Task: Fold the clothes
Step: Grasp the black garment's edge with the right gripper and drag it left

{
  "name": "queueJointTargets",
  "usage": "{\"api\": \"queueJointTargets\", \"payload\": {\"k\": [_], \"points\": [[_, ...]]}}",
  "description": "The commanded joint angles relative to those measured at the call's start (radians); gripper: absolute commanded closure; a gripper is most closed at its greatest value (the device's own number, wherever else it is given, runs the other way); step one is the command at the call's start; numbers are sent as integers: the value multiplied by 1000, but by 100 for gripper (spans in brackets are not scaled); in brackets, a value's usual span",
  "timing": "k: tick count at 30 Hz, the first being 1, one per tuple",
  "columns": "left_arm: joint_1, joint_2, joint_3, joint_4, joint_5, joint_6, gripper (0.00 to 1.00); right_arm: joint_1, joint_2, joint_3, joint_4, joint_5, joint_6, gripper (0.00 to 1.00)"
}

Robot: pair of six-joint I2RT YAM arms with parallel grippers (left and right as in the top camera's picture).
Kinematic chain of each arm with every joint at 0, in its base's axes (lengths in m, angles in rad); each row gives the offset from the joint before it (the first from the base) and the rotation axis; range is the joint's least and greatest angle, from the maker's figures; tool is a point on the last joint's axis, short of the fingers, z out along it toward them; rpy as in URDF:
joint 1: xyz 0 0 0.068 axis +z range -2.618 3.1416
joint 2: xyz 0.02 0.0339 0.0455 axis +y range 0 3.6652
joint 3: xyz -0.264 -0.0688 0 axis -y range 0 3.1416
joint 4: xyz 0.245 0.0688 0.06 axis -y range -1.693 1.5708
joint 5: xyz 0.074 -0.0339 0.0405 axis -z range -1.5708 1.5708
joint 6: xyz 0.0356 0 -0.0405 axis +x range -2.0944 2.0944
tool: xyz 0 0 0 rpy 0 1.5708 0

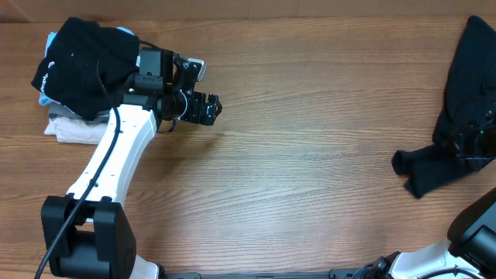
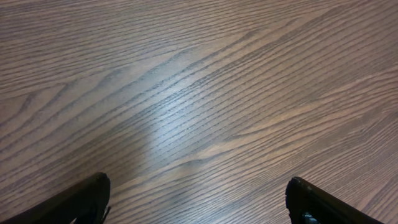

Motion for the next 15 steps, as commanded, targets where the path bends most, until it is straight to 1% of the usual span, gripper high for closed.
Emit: {"api": "queueJointTargets", "payload": {"k": [1,10,11,12,15], "points": [[-8,-1,23,0,-6,-2,7,0,-34,29,5,18,-7,96],[-8,0,23,-2,5,-3,11,0,-31,15,15,35,6,96],[-8,-1,23,-3,10,-3,11,0,-31,8,10,53,19,91],[-8,0,23,-3,21,-3,11,-6,-31,-10,-18,114,63,78],[-9,0,23,-2,44,-6,11,-30,-31,-45,-63,206,116,69]]}}
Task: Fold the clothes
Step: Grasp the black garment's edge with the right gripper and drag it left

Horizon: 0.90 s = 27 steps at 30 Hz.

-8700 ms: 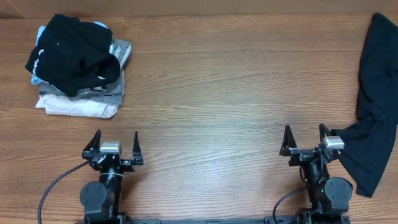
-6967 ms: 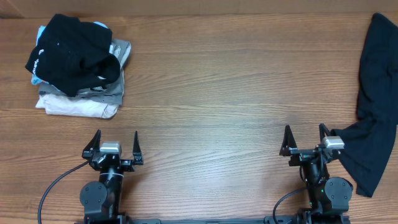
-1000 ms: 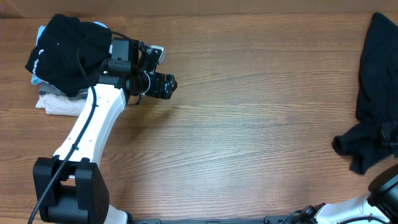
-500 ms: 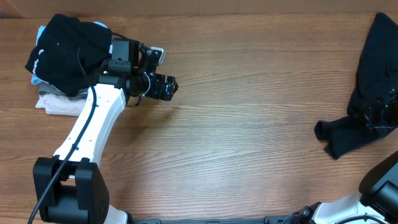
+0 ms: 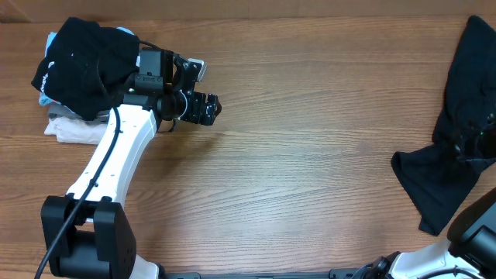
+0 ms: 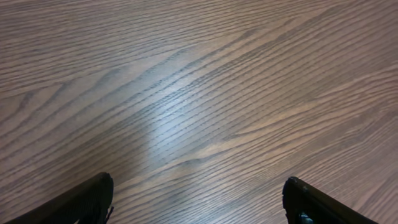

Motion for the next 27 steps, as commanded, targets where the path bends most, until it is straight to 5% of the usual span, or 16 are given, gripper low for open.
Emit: {"api": "queueJointTargets", "payload": {"k": [1,5,8,11,27], "points": [[-10,0,23,1,35,-6,11,-41,-29,-48,-35,117,75,68],[-15,0,23,4,30,-5,8,-124,-29,-111,-52,106,93,65],[-15,0,23,4,31,-5,7,-183,-29,-150,-48,98,84,39],[-15,0,22,5,31,-5,5,-209,-29,-200,4,68,-11,25],[-15,0,22,32,30,-5,4,-208,-29,-258,110,19,-29,56]]}}
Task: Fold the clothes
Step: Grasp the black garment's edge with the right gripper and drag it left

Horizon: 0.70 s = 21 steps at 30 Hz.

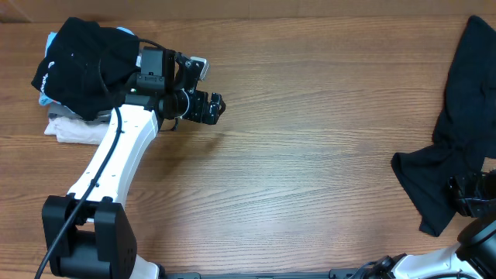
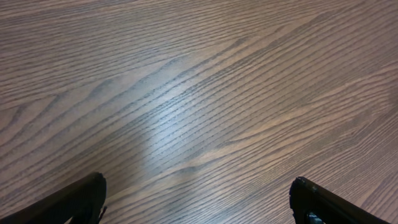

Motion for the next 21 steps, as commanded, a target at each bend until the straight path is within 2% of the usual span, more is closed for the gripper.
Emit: {"api": "queueJointTargets", "payload": {"k": [1,14,17,18,21], "points": [[-6,0,22,5,18,-5,4,3,-25,-7,5,-13,-3,57],[-5,0,22,4,18,-5,4,11,-25,-51,48,-16,-22,78],[-6,0,22,5,17,-5,4,11,-26,-40,42,-17,-21,93],[-5,0,23,5,17,-5,4,11,-26,-33,38,-17,-21,95],[-6,0,22,7,17,-5,4,11,-26,40,-19,-17,-22,96]]}}
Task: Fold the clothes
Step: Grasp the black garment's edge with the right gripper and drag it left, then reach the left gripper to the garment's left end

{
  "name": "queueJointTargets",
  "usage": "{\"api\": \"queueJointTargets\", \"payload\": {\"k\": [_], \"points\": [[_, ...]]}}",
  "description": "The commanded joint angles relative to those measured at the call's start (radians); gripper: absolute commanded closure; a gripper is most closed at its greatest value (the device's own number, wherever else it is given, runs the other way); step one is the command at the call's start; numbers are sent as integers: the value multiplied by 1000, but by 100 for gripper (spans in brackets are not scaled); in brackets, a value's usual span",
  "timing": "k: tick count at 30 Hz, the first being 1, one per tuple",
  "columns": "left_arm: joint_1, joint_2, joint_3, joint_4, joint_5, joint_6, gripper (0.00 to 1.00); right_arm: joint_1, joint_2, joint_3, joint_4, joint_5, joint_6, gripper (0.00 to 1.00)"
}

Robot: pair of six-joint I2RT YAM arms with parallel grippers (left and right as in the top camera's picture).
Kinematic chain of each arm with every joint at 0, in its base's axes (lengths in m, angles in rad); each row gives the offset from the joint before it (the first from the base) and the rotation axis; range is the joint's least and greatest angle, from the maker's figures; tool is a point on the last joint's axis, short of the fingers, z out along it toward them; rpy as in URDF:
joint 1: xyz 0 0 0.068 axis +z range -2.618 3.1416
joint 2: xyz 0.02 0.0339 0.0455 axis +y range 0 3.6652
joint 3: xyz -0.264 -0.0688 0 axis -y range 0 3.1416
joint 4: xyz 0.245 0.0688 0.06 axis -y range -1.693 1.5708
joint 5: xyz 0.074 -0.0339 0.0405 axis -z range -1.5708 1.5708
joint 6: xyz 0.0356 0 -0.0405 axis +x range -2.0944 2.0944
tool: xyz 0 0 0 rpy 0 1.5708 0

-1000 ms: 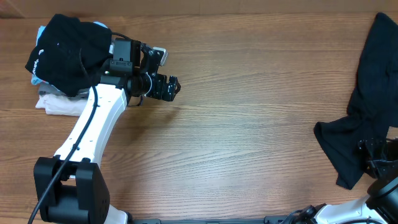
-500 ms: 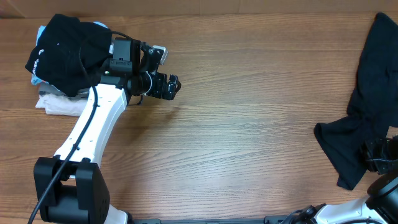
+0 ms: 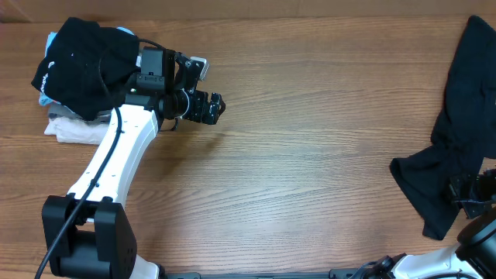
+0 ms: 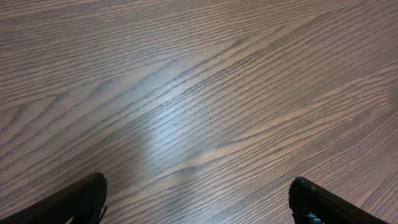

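Observation:
A black garment (image 3: 463, 108) lies unfolded along the table's right edge, its lower flap (image 3: 422, 190) spread toward the front. My right gripper (image 3: 471, 191) sits at that flap's right side, dark against the dark cloth, so its jaws cannot be read. My left gripper (image 3: 209, 108) hovers over bare wood just right of the clothes pile. In the left wrist view the left gripper (image 4: 196, 208) is open, its fingertips (image 4: 81, 199) wide apart with only table grain between them.
A pile of folded clothes sits at the far left corner: a black piece (image 3: 77, 66) on top, a white one (image 3: 74, 128) and a light blue one (image 3: 53, 39) beneath. The wooden table (image 3: 310, 139) stretches between pile and garment.
Hardly anything has changed. The right gripper and the black flap's edge have shifted by a few pixels. The left gripper stays open over the same patch of wood.
At first the black garment's lower part was bunched up, with the right gripper higher on the cloth. Then that part lay spread out toward the front edge. Later the right gripper stood lower, beside the flap, where it is now. The left gripper stayed open near the pile.

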Motion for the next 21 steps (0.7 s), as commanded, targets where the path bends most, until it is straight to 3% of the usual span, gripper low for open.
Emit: {"api": "queueJointTargets", "payload": {"k": [1,4,8,11,21], "points": [[-6,0,23,7,17,-5,5,5,-25,99,-51,-3,0,96],[-5,0,22,7,17,-5,5,5,-29,163,-98,-48,-12,96],[-4,0,23,11,18,-5,8,9,-57,240,-142,-296,-123,96],[-3,-1,25,11,19,-6,9,60,-93,265,-172,-376,-170,96],[-3,-5,139,-64,18,-20,7,456,-157,265,-175,-384,-202,96]]}}
